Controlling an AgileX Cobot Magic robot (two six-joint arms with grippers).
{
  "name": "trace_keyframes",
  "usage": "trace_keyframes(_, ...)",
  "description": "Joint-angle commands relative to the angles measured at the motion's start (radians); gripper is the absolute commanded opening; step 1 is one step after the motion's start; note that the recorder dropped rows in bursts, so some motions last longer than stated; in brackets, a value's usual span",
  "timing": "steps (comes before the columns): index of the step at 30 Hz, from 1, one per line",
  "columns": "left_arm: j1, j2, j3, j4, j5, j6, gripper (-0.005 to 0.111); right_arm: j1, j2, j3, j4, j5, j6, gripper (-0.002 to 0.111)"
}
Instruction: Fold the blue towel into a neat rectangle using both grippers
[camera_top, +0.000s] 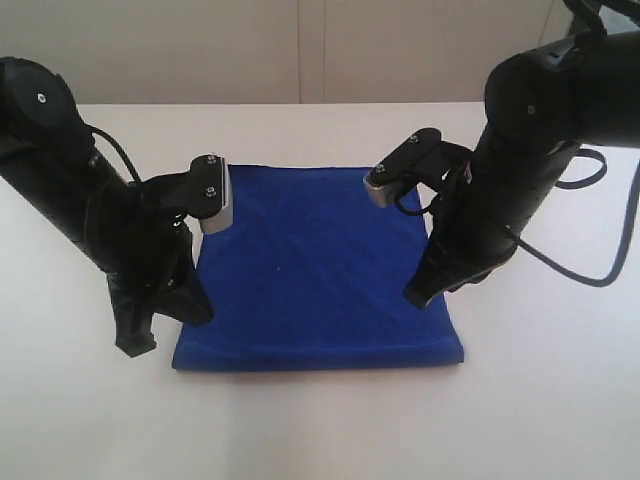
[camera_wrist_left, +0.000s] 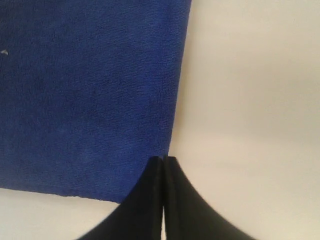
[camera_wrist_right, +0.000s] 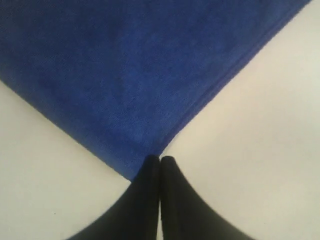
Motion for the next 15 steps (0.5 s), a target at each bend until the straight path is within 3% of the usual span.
trace_keyframes(1, -0.005, -0.001, 0.007, -0.011, -0.004, 0.086, 0.0, -0.001, -0.001, 0.006, 0.03, 0.042, -0.125, 0.003)
trace_keyframes(5, -0.005, 0.026, 0.007, -0.011, -0.009, 0.088, 0.006, -0.001, -0.001, 0.031, 0.03, 0.062, -0.248, 0.02)
trace_keyframes(9, -0.005, 0.044, 0.007, -0.011, -0.013, 0.088, 0.027, -0.001, -0.001, 0.082, 0.03, 0.059, -0.43, 0.038)
trace_keyframes(12, -0.005, 0.054, 0.007, -0.007, -0.015, 0.088, 0.04, -0.001, -0.001, 0.127, 0.03, 0.031, -0.551, 0.041)
trace_keyframes(15, -0.005, 0.074, 0.007, -0.007, -0.024, 0.088, 0.043, -0.001, -0.001, 0.169, 0.038, -0.06, -0.568, 0.041)
